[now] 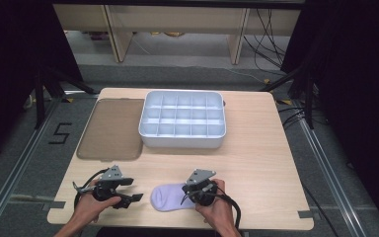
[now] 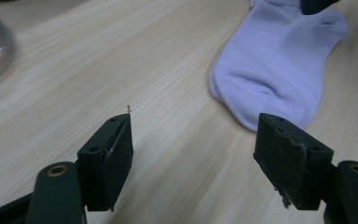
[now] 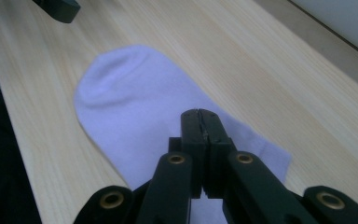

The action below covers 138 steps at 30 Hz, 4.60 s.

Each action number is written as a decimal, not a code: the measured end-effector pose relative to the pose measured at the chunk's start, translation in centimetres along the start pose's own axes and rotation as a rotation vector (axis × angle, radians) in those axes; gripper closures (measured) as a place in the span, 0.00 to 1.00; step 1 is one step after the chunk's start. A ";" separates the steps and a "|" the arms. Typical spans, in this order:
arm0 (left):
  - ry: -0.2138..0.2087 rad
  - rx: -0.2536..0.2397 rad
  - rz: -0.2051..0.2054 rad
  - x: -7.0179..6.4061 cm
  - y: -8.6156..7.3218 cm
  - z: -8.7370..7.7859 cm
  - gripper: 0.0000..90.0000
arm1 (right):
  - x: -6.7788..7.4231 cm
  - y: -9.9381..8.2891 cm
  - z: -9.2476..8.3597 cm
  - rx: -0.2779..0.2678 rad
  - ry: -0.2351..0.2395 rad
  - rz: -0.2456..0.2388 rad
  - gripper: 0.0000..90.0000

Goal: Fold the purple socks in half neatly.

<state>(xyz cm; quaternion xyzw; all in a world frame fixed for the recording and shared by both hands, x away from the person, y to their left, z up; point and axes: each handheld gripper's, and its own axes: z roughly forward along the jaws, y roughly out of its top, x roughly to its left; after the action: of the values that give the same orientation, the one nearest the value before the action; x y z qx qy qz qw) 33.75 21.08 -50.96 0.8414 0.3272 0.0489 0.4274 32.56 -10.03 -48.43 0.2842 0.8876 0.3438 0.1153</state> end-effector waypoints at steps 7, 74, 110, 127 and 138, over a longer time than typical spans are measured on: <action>-0.054 0.006 0.004 -1.5 1.3 1.7 0.44 | 0.1 0.0 0.7 0.026 0.008 -0.027 1.00; -0.150 -0.059 0.030 -1.5 3.3 -1.1 0.94 | 2.2 4.1 6.6 0.052 0.101 -0.103 1.00; -0.164 -0.059 0.005 -3.1 5.4 2.1 0.93 | -1.1 2.0 3.6 0.074 0.082 -0.021 1.00; -0.169 -0.024 0.010 -3.8 5.8 4.3 0.93 | -2.5 1.3 0.4 0.032 0.066 0.025 1.00; -0.180 -0.021 0.007 -4.2 6.1 5.2 0.93 | -1.8 0.2 1.2 0.137 0.095 0.049 1.00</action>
<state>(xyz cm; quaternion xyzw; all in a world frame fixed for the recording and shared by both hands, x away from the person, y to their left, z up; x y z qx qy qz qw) 35.44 12.43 -48.80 0.8391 0.2839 -0.0222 0.4635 34.53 -10.33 -49.17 0.2964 0.9063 0.2979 0.0450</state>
